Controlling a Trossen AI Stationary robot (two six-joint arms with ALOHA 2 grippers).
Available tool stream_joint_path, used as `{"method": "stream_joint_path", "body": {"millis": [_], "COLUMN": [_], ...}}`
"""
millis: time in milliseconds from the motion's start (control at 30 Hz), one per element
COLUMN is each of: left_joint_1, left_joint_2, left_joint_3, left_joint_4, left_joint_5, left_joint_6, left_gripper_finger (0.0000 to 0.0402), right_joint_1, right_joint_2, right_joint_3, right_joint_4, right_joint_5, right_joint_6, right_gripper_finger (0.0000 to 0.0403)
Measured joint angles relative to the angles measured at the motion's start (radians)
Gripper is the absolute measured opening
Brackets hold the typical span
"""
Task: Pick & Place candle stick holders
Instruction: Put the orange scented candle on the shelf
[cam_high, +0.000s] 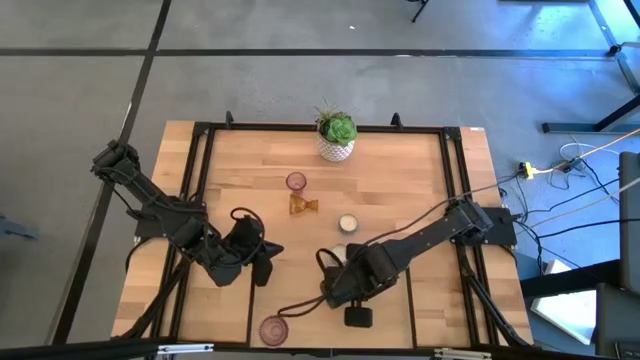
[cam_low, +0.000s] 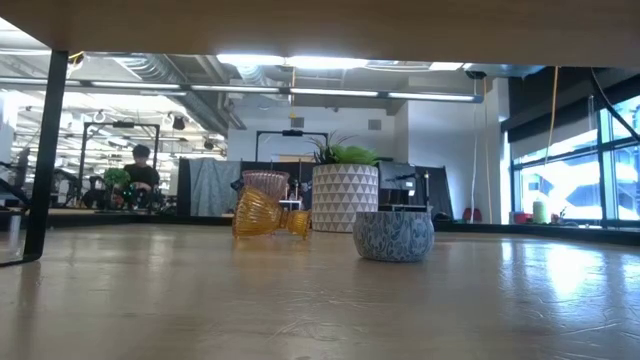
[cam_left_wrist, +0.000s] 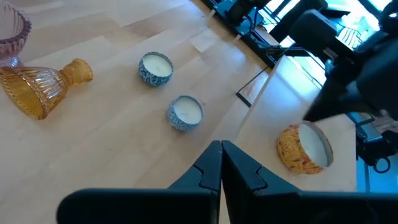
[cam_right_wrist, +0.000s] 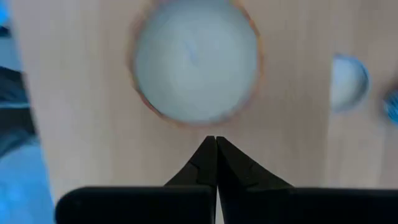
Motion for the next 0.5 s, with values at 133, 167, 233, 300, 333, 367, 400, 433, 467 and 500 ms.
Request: {"method": "stream_joint_path", "body": {"millis": [133, 167, 233, 300, 333, 367, 400, 433, 467, 500], "left_joint_1": [0.0, 0.0, 0.0, 0.0, 0.0, 0.0, 0.0, 0.0, 0.0, 0.0], "left_joint_2": [0.0, 0.0, 0.0, 0.0, 0.0, 0.0, 0.0, 0.0, 0.0, 0.0], "left_joint_3": [0.0, 0.0, 0.0, 0.0, 0.0, 0.0, 0.0, 0.0, 0.0, 0.0], "left_joint_4": [0.0, 0.0, 0.0, 0.0, 0.001, 0.001, 0.001, 0.001, 0.002, 0.003], "left_joint_5": [0.0, 0.0, 0.006, 0.011, 0.015, 0.016, 0.016, 0.016, 0.017, 0.017], "left_joint_6": [-0.001, -0.002, -0.002, -0.002, -0.003, -0.004, -0.008, -0.009, -0.009, -0.011], "left_gripper_finger": [0.0002, 0.0002, 0.0002, 0.0002, 0.0002, 0.0002, 0.0002, 0.0002, 0.0002, 0.0002], "right_joint_1": [0.0, 0.0, 0.0, -0.002, -0.004, -0.006, -0.011, -0.014, -0.015, -0.018], "right_joint_2": [0.0, 0.0, 0.0, 0.0, 0.0, 0.001, 0.007, 0.013, 0.023, 0.034], "right_joint_3": [0.0, 0.0, 0.0, 0.0, 0.0, 0.0, 0.0, 0.0, 0.0, 0.0], "right_joint_4": [0.056, 0.06, 0.073, 0.092, 0.11, 0.128, 0.15, 0.172, 0.186, 0.203], "right_joint_5": [0.0, 0.0, 0.007, 0.012, 0.012, 0.012, 0.012, 0.012, 0.015, 0.011], "right_joint_6": [0.005, 0.006, 0.005, 0.002, 0.0, 0.0, -0.001, -0.004, -0.009, -0.015], "right_gripper_finger": [0.0, 0.0, 0.0, 0.0, 0.0, 0.0, 0.0, 0.0, 0.0, 0.0]}}
